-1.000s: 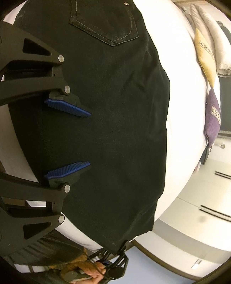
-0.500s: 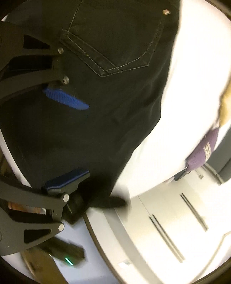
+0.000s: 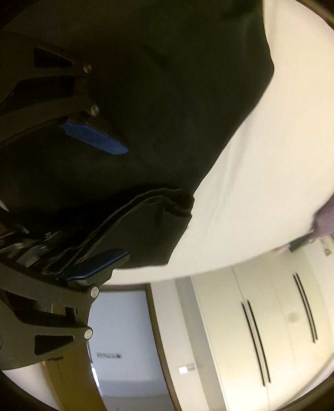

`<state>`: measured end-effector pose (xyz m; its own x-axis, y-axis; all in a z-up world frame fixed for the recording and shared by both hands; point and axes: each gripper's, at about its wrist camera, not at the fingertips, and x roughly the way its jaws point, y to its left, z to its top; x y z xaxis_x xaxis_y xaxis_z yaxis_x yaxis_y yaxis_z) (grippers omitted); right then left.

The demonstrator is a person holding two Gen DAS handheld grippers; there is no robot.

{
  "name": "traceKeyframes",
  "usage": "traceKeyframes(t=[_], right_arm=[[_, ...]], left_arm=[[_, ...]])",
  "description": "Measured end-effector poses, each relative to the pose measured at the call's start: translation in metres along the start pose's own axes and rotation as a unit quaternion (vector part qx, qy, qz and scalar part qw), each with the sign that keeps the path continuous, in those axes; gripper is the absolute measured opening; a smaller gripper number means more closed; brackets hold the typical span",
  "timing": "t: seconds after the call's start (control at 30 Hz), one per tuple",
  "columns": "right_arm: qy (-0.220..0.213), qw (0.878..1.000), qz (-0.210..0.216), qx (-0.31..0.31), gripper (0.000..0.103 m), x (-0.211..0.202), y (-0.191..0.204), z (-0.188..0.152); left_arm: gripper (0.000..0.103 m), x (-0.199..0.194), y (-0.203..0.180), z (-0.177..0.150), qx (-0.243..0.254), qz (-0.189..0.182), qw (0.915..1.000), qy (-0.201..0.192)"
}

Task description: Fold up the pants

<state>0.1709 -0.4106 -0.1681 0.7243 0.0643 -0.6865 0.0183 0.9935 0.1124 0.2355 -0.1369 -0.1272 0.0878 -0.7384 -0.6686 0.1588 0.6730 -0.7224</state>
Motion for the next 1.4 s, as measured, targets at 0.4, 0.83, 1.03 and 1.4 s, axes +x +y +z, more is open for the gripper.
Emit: traceKeyframes(t=[0.4,0.83,1.03,1.4], right_arm=[[-0.041,0.998,-0.014,-0.045,0.006,-0.018,0.016,0.001],[-0.059,0.995,-0.015,-0.079,0.007,-0.037,0.047,0.009],[-0.063,0.991,0.021,-0.117,0.006,-0.029,0.094,0.019],[-0.014,0.983,0.076,-0.169,0.007,0.015,0.175,0.001]], left_arm=[[0.07,0.013,-0.022,0.007,0.018,-0.018,0.999,0.037],[0.006,-0.003,-0.039,0.01,0.085,-0.028,0.9956,0.028],[0.006,-0.05,-0.015,0.016,0.1,0.011,0.9949,-0.004],[0.006,-0.072,0.069,0.011,0.057,0.075,0.9954,-0.019]])
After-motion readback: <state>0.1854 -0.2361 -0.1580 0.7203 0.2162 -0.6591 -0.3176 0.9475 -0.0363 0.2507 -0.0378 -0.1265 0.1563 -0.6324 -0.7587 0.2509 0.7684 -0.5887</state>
